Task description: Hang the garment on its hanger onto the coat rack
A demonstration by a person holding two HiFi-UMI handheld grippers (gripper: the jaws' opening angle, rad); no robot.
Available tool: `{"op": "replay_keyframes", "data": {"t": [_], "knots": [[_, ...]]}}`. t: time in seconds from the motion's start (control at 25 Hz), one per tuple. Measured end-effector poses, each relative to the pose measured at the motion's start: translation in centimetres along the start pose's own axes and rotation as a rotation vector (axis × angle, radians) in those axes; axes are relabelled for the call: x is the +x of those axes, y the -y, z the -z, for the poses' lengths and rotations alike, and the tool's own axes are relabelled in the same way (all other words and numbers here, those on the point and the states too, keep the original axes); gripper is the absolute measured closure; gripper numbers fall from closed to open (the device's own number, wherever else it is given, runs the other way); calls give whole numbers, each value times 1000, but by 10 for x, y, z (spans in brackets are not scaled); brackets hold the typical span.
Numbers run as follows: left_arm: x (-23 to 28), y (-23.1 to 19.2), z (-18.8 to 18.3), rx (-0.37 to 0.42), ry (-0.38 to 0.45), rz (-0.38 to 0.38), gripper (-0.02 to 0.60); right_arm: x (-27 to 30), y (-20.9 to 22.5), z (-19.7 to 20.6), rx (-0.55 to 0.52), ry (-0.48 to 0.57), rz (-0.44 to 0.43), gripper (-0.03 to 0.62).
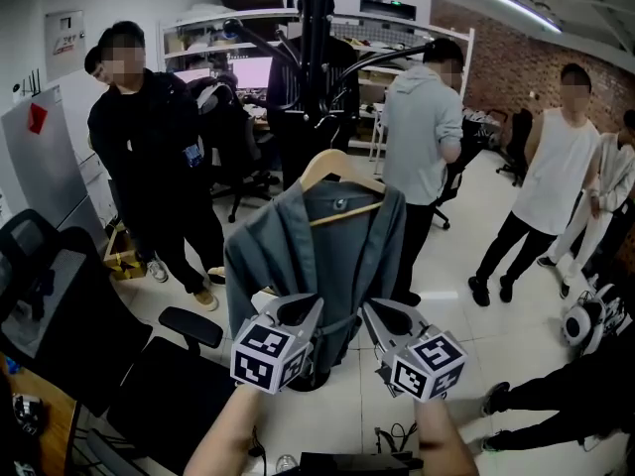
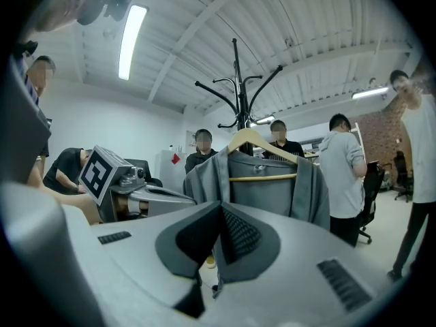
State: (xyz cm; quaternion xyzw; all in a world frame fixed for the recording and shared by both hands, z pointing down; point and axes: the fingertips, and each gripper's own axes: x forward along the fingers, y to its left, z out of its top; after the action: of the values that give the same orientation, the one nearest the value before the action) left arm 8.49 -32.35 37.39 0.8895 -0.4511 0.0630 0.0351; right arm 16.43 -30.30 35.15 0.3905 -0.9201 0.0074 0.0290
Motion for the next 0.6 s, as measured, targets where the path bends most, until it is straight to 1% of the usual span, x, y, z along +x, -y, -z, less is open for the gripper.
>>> {"op": "replay_keyframes", "data": {"t": [0.16,0.4,0.6], "knots": [[-1,-1,0,-1,-1,-2,575,1,-1,0,5,-2,-4,591],[0,4,3,1,-10,25,575,2,0,1,8,-2,-3,590],[1,3,4,0,-13,19,575,3,2,1,11,-2,-5,590]]}}
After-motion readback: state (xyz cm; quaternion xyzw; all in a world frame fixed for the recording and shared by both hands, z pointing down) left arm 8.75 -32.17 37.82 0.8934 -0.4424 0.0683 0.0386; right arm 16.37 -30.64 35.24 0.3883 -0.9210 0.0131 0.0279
